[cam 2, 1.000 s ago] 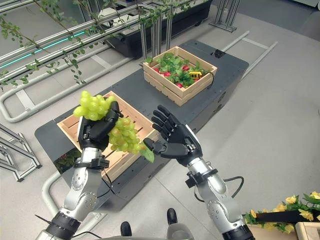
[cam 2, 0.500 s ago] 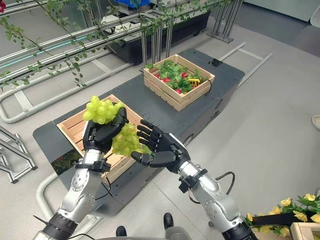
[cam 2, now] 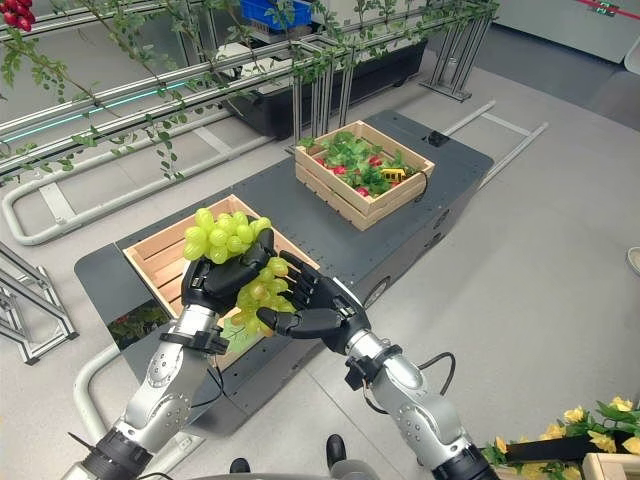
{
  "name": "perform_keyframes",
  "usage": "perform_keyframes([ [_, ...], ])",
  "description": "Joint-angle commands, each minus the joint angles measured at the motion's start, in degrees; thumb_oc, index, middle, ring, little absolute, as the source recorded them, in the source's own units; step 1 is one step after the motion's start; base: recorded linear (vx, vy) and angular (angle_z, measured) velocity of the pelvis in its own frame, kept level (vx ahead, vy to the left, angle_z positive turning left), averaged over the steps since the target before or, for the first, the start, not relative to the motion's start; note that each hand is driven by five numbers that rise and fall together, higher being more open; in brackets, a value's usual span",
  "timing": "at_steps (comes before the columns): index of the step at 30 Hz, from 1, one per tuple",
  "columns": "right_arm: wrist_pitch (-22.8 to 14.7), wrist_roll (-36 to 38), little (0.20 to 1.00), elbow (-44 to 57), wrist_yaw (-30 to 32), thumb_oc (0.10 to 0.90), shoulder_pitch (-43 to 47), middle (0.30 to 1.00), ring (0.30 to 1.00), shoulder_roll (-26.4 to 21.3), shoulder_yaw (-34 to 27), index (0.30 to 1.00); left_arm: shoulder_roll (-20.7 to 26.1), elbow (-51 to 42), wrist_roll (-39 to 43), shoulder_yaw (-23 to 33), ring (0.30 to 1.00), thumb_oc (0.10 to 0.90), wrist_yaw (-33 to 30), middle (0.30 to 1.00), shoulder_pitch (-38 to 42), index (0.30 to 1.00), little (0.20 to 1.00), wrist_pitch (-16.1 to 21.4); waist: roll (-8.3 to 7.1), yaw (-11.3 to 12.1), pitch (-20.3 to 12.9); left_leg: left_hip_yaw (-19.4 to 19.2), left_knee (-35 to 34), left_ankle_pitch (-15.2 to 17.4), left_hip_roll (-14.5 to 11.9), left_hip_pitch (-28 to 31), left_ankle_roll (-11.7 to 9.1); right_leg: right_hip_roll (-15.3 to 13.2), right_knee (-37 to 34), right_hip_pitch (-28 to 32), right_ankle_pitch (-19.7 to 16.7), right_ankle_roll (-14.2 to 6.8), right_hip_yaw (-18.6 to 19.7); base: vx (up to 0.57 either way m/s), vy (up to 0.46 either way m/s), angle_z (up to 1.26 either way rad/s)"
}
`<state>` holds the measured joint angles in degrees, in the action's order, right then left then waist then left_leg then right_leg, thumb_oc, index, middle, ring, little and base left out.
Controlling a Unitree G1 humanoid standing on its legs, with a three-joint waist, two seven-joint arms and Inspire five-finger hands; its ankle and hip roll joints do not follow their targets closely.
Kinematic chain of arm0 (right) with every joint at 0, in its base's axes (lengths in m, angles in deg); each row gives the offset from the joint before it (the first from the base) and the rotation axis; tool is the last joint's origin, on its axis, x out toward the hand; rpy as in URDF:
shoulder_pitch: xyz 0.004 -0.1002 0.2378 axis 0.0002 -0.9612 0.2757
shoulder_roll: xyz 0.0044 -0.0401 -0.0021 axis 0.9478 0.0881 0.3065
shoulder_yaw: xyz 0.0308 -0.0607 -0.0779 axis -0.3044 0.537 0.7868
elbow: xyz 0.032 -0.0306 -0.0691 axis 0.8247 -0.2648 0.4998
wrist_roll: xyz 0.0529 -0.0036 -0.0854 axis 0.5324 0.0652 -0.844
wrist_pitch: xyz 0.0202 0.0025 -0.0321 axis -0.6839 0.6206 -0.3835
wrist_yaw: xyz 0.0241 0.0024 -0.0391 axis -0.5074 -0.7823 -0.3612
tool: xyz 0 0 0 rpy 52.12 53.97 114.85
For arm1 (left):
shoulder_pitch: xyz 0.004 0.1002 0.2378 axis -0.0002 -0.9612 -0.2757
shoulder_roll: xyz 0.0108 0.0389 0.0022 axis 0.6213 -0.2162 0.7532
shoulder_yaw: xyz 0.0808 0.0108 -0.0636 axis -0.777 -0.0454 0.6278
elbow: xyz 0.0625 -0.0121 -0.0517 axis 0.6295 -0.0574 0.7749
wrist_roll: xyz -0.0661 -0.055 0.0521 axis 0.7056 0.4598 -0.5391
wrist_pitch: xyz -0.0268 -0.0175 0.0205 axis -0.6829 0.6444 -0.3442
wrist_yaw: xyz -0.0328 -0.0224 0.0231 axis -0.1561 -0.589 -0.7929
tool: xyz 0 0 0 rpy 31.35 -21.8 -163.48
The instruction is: Pick up the fruits from the basket on one side to the basket on the other side
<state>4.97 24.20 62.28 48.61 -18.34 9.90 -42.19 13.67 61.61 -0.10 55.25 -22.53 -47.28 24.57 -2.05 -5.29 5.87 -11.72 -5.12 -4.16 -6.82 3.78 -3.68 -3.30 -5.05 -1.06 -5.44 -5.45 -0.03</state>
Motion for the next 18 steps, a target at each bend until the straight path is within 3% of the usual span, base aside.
perform_keyframes([
  [1, -7.41, -4.12, 0.9, 2.5, 2.27, 0.8, 3.88, 0.9, 0.9, 2.84, 1.63, 0.9, -2.1, -8.95, 1.36, -1.56, 0.3, 0.4, 5.4, 0.3, 4.73, 0.3, 0.3, 4.7, 0.57, 0.12, -5.62, 2.13, 0.12, 0.38, -1.32, 0.03, 0.85, -0.94, 0.05, -0.61, -1.91, -0.01, -1.65, -0.02, 0.009, -0.03],
  [6, -8.04, -2.77, 0.9, 1.63, 4.38, 0.8, 4.02, 0.9, 0.9, 3.09, 1.92, 0.9, -2.24, -9.75, 2.23, -2.9, 0.3, 0.4, 5.53, 0.3, 4.38, 0.3, 0.3, 5.02, 0.68, -0.01, -5.43, 1.79, 0.12, 0.41, -1.41, 0.06, 0.93, -0.86, 0.05, -0.7, -2.03, -0.07, -1.37, -0.02, 0.003, -0.09],
  [9, -7.88, 1.6, 0.9, 0.91, 3.81, 0.8, 4.13, 0.9, 0.9, 3.4, 1.85, 0.9, -2.19, -9.97, 4.63, -3.6, 0.3, 0.4, 7.86, 0.3, 4.56, 0.3, 0.3, 5.19, 0.73, -0.02, -5.5, 1.91, 0.12, 0.16, -1.58, -0.22, 0.77, -0.72, 0.05, -0.89, -2.08, -0.03, -1.48, -0.01, -0.012, -0.03],
  [10, -7.79, 1.77, 0.564, 0.51, 3.84, 0.576, 3.98, 0.564, 0.564, 3.53, 1.82, 0.564, -2.08, -9.95, 5.92, -3.56, 0.3, 0.4, 9.07, 0.3, 4.55, 0.3, 0.3, 5.21, 0.75, -0.01, -5.52, 1.97, 0.12, 0.14, -1.64, -0.3, 0.75, -0.73, 0.05, -0.91, -2.08, -0.03, -1.57, 0.0, 0.0, 0.0],
  [11, -7.72, 1.71, 0.502, 0.49, 3.95, 0.535, 4.01, 0.502, 0.502, 3.58, 1.86, 0.502, -2.12, -10.03, 6.18, -3.61, 0.3, 0.4, 9.28, 0.3, 4.63, 0.3, 0.3, 5.15, 0.76, -0.02, -5.52, 2.0, 0.12, 0.07, -1.68, -0.36, 0.74, -0.73, 0.05, -0.95, -2.11, -0.02, -1.59, 0.0, 0.0, 0.0],
  [12, -7.52, 1.48, 0.3, 0.42, 4.09, 0.4, 4.11, 0.3, 0.3, 3.67, 2.02, 0.3, -2.26, -10.25, 7.31, -3.83, 0.3, 0.4, 10.22, 0.3, 4.79, 0.3, 0.3, 4.99, 0.78, -0.04, -5.51, 2.06, 0.12, -0.08, -1.75, -0.5, 0.72, -0.72, 0.05, -1.05, -2.18, -0.02, -1.64, 0.0, 0.0, 0.0],
  [18, -7.37, 1.64, 0.3, -0.36, 4.28, 0.4, 3.96, 0.3, 0.3, 3.79, 2.73, 0.3, -2.49, -10.89, 8.9, -4.87, 0.3, 0.4, 11.99, 0.3, 5.08, 0.3, 0.3, 5.45, 0.9, -0.16, -5.47, 2.22, 0.12, -0.44, -2.09, -0.77, 0.54, -0.52, 0.05, -1.27, -2.23, 0.15, -1.64, 0.0, 0.0, 0.0],
])
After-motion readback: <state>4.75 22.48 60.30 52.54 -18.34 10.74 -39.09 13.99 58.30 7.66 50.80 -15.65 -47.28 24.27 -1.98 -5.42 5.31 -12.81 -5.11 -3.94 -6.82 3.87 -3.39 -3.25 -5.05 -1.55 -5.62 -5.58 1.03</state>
